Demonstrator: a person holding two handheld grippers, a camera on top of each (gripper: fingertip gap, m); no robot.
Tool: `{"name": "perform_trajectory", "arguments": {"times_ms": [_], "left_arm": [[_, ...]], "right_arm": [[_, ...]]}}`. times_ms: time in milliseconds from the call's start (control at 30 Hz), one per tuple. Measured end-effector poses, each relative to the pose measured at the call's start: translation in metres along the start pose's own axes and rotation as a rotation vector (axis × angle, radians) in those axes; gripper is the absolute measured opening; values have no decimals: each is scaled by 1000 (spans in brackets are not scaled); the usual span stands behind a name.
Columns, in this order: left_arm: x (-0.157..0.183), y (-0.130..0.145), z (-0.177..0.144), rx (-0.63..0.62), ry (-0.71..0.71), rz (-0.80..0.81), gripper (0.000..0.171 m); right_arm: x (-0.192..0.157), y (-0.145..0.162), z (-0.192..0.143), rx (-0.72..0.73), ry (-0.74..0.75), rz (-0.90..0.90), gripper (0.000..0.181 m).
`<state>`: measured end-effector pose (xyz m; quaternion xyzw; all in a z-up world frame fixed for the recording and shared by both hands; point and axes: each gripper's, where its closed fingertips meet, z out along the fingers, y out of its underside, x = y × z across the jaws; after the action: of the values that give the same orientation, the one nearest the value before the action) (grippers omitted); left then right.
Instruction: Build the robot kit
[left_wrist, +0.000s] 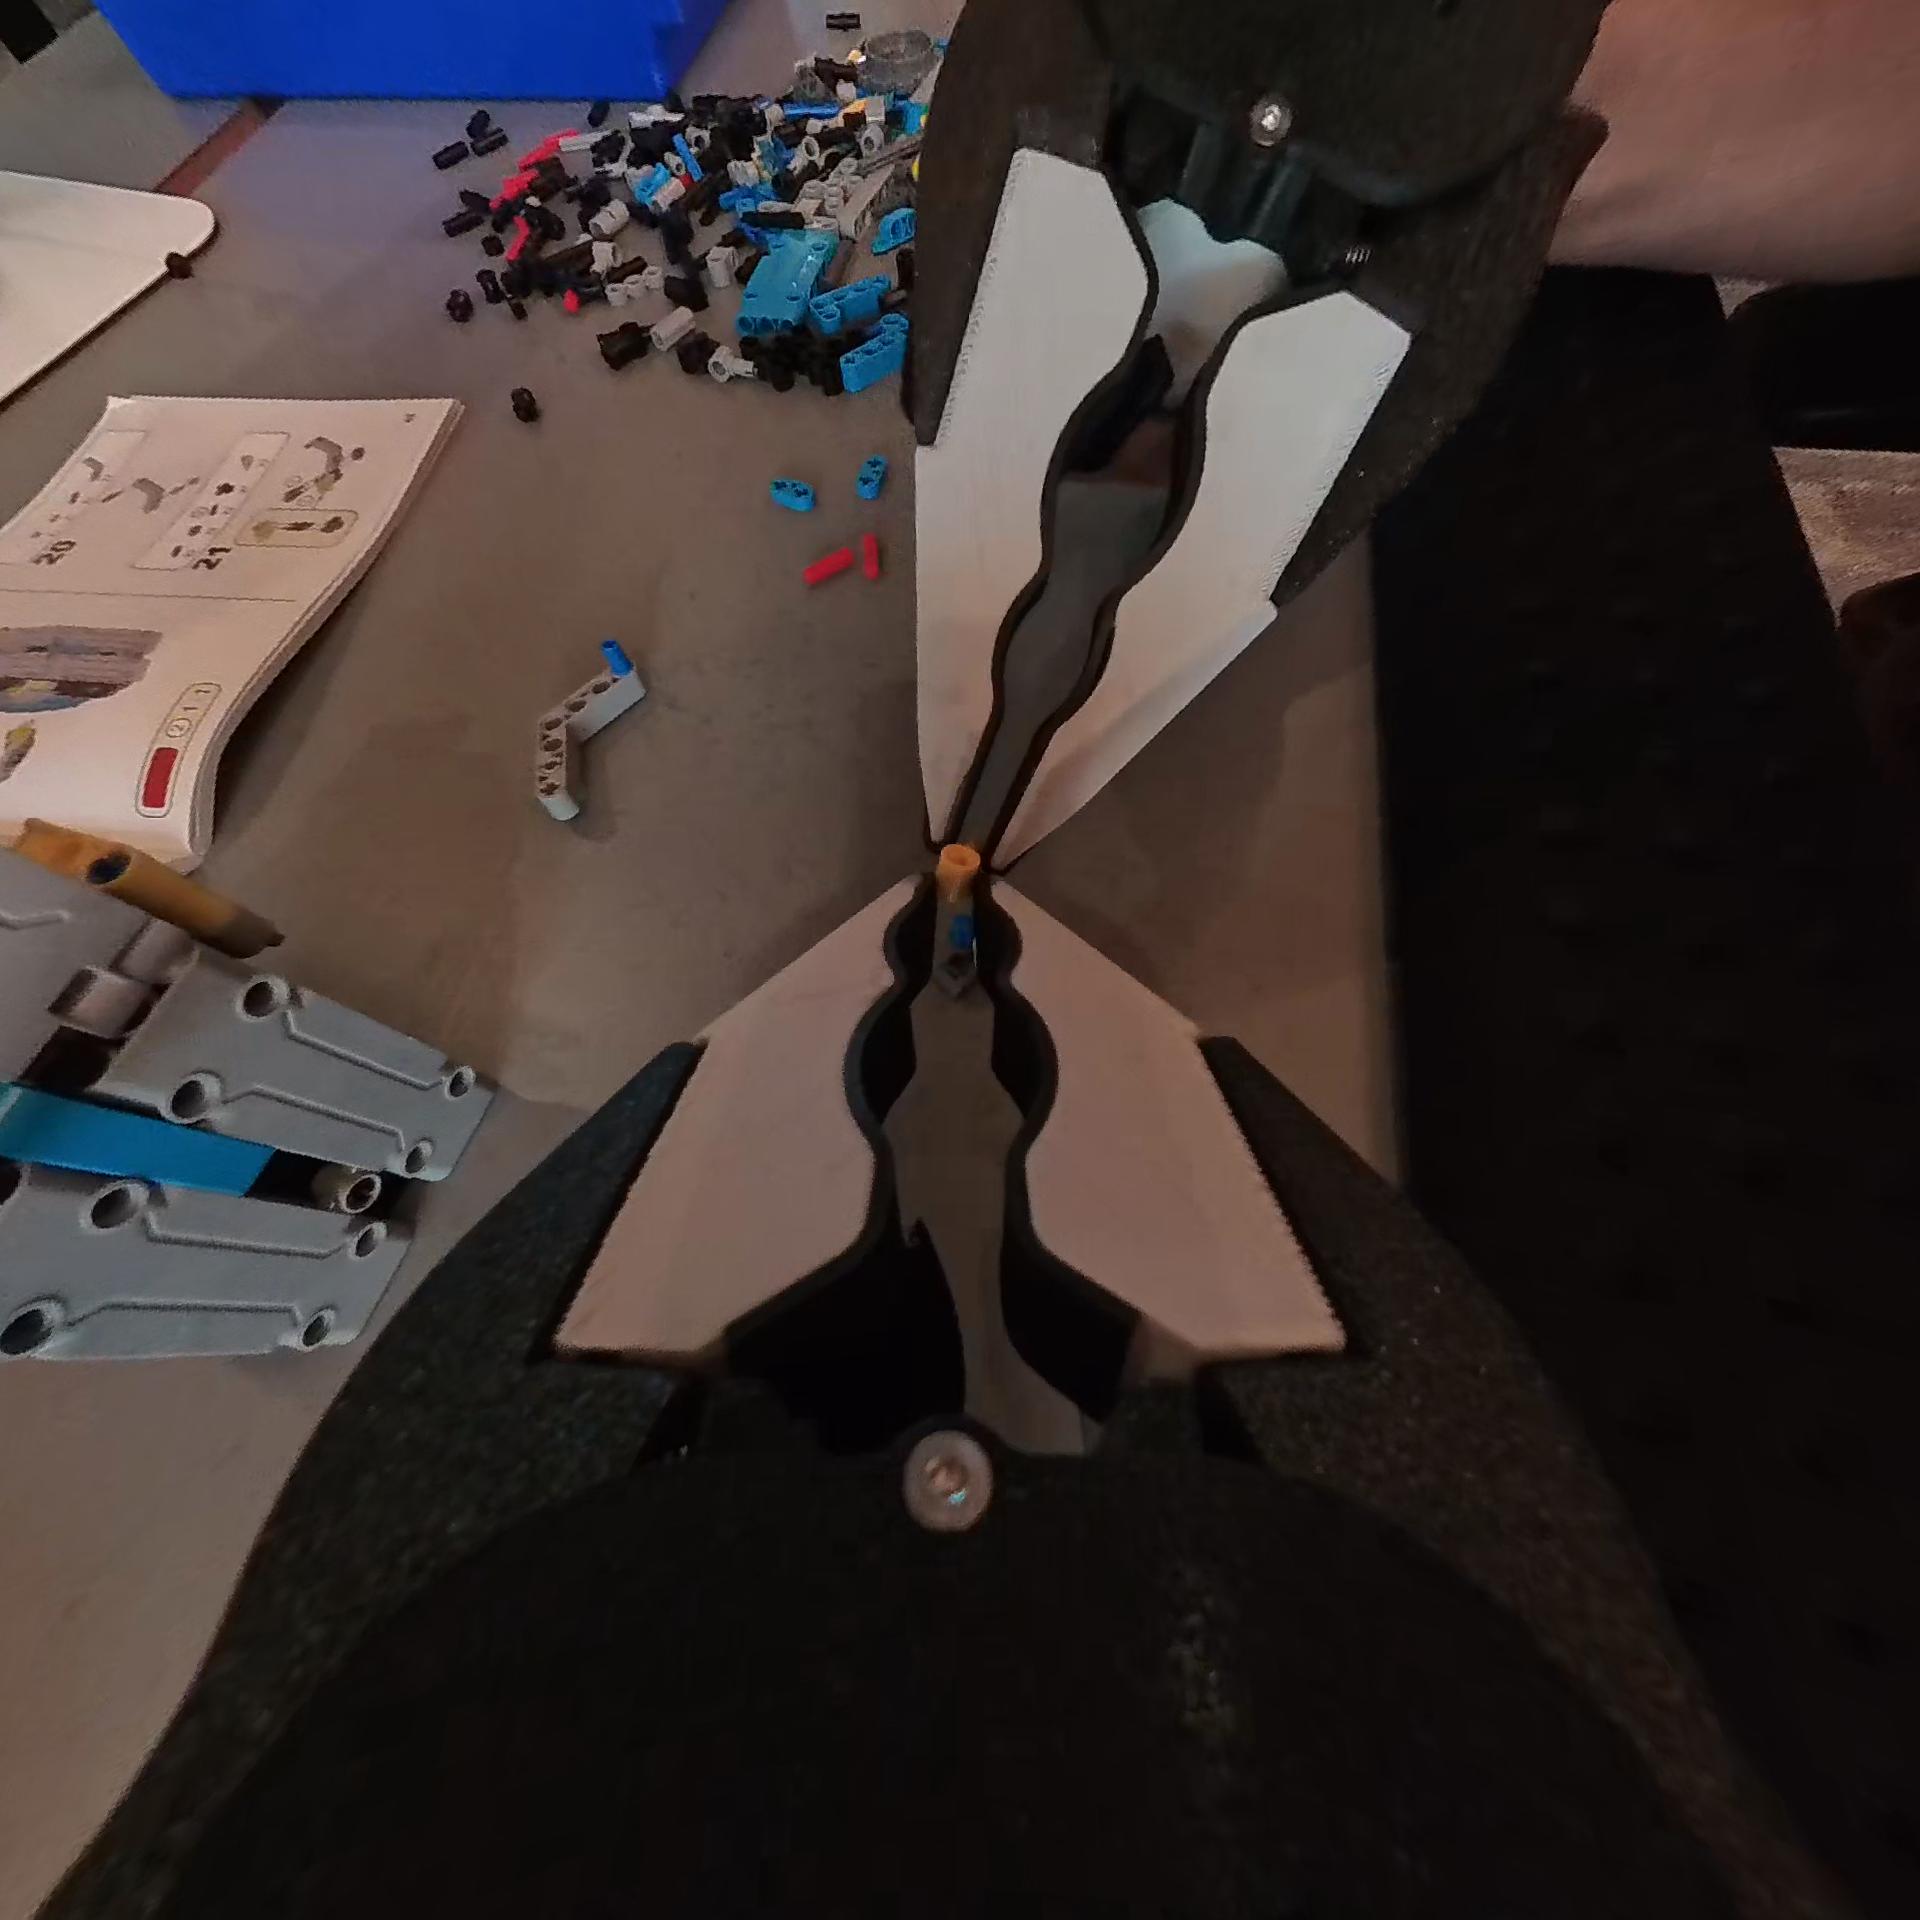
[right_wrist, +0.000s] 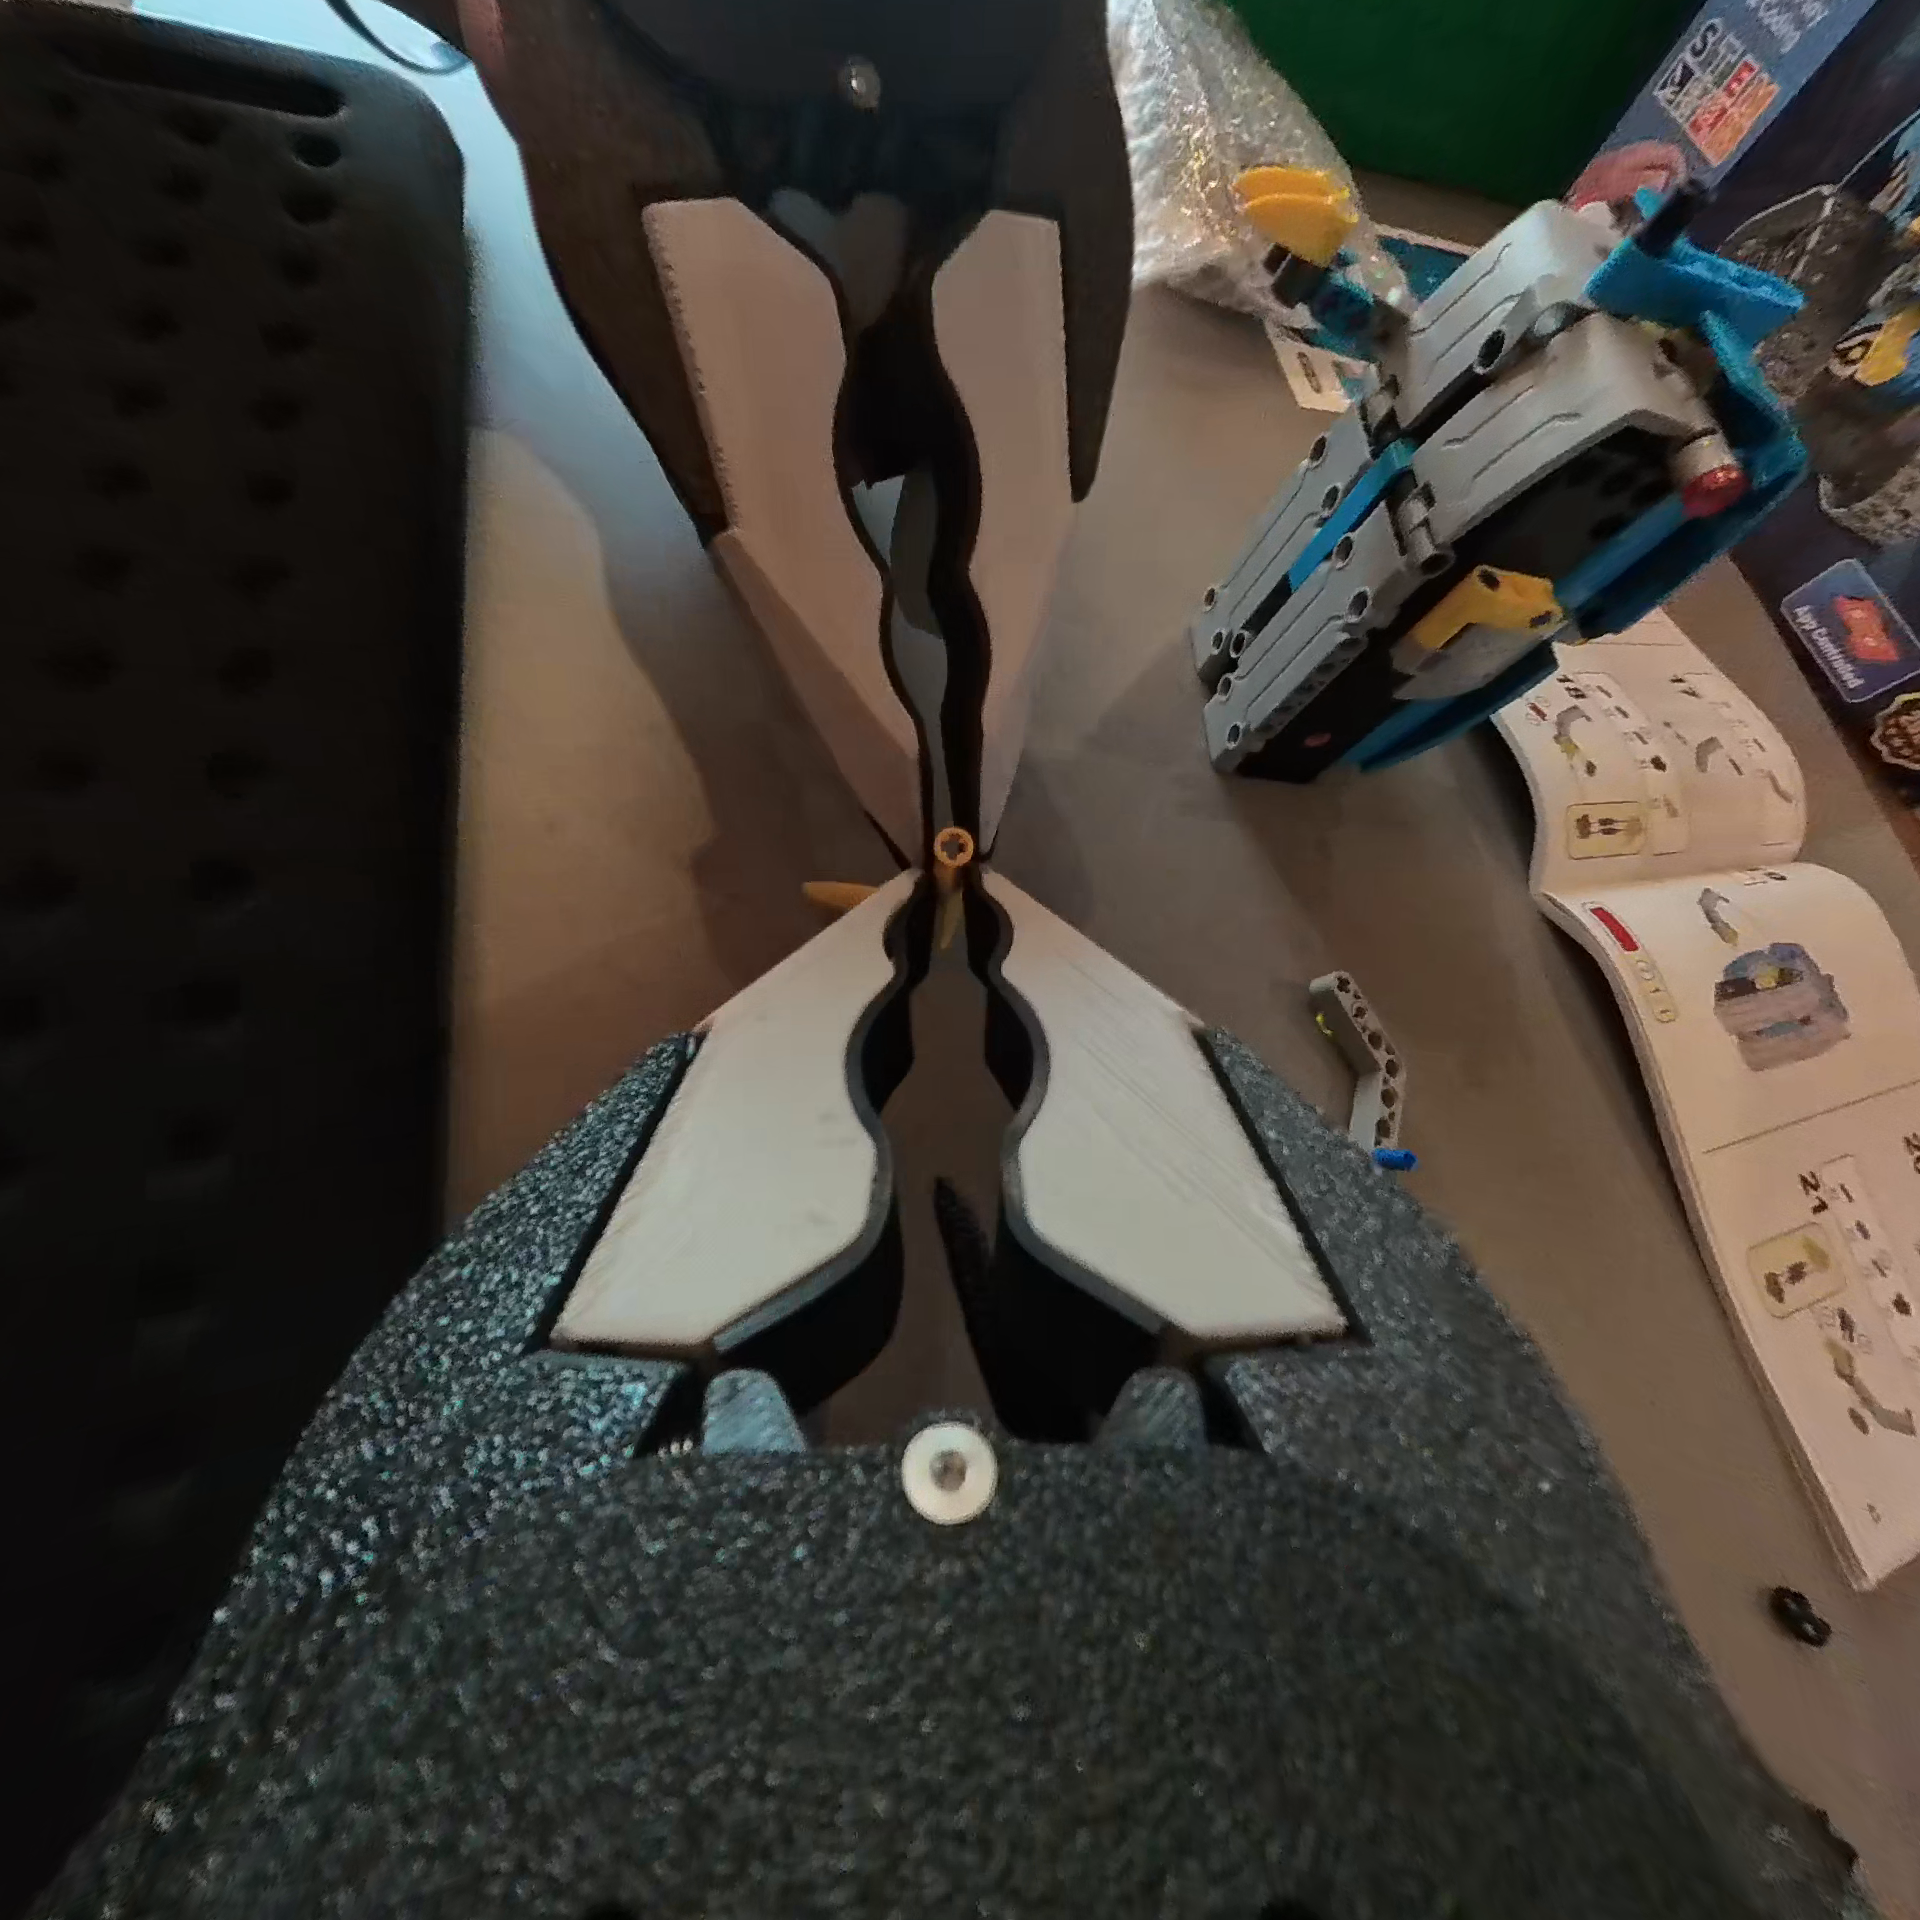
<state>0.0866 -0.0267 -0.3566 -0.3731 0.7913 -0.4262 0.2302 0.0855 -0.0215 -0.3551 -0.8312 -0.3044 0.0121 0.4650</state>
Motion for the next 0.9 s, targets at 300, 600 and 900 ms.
{"name": "perform_trajectory", "arguments": {"times_ms": [300, 600, 900], "left_arm": [[4, -1, 0, 5, 1, 74, 7], [6, -3, 0, -2, -4, 114, 7], [-2, 18, -1, -116, 27, 112, 5]], "right_arm": [[-3, 1, -1, -28, -56, 44, 9], [-6, 6, 1, -74, -86, 60, 7], [-2, 23, 1, -260, -120, 212, 6]]}}
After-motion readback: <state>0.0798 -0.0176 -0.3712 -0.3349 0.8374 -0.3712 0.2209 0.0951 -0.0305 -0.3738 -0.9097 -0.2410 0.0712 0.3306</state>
